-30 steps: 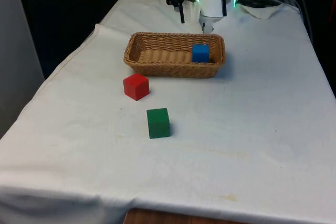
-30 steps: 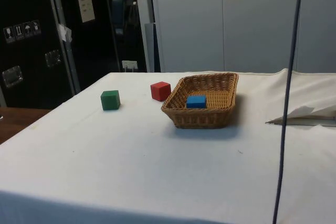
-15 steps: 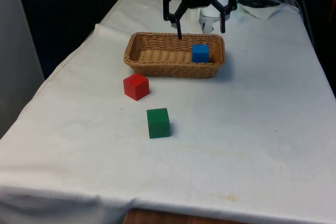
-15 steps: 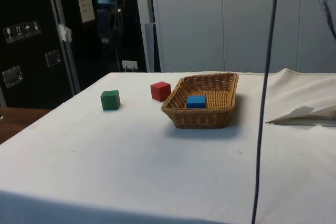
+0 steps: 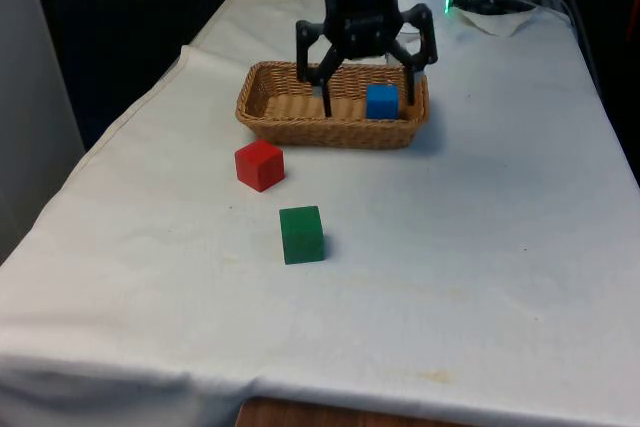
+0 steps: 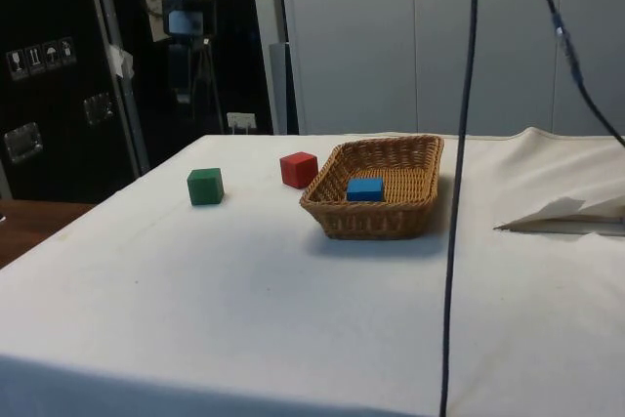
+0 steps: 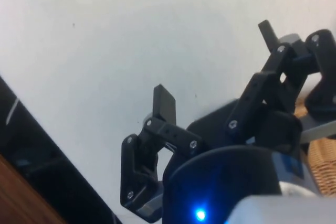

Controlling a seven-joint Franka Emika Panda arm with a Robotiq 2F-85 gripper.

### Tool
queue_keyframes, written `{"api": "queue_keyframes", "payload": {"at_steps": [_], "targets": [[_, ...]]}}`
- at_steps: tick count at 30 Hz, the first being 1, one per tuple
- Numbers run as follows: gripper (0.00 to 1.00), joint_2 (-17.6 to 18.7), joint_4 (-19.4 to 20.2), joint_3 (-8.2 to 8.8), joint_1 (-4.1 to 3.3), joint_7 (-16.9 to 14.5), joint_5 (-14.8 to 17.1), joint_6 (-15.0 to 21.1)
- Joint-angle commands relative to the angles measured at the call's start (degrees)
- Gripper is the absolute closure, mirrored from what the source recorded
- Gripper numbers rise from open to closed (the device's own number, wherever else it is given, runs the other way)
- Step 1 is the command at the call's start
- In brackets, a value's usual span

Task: Pick up exactly two blocks and place them into the basket.

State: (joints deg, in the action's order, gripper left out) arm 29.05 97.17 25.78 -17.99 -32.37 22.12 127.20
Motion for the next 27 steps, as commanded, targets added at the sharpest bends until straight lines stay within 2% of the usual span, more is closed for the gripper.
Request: {"api": "queue_keyframes", "payload": {"at_steps": [1, 5, 6, 7, 15, 16, 17, 24, 25, 26, 27], "targets": [[0.00, 1.09, -1.03, -0.17, 0.80, -1.26, 1.32, -0.34], [0.00, 3.67, -2.06, 0.92, 1.15, -3.44, 4.70, 0.17], [0.00, 3.32, -1.83, 1.32, 0.57, -3.04, 4.13, 0.06], [0.00, 4.01, -2.12, 1.09, 1.20, -3.72, 5.27, 0.23], [0.00, 7.62, -4.35, 2.23, 1.95, -5.67, 8.94, 0.34], [0.00, 7.16, -3.67, 2.64, 1.43, -5.56, 8.71, 0.74], [0.00, 8.71, -5.79, 2.46, 2.18, -5.79, 9.45, -0.06], [0.00, 12.55, -11.06, 2.98, 2.64, -5.67, 10.43, -1.38], [0.00, 11.75, -9.91, 3.32, 2.18, -5.79, 10.31, -0.57], [0.00, 13.58, -12.32, 2.98, 2.81, -5.61, 10.49, -1.60], [0.00, 14.15, -12.89, 2.98, 2.86, -5.61, 10.49, -1.60]]}}
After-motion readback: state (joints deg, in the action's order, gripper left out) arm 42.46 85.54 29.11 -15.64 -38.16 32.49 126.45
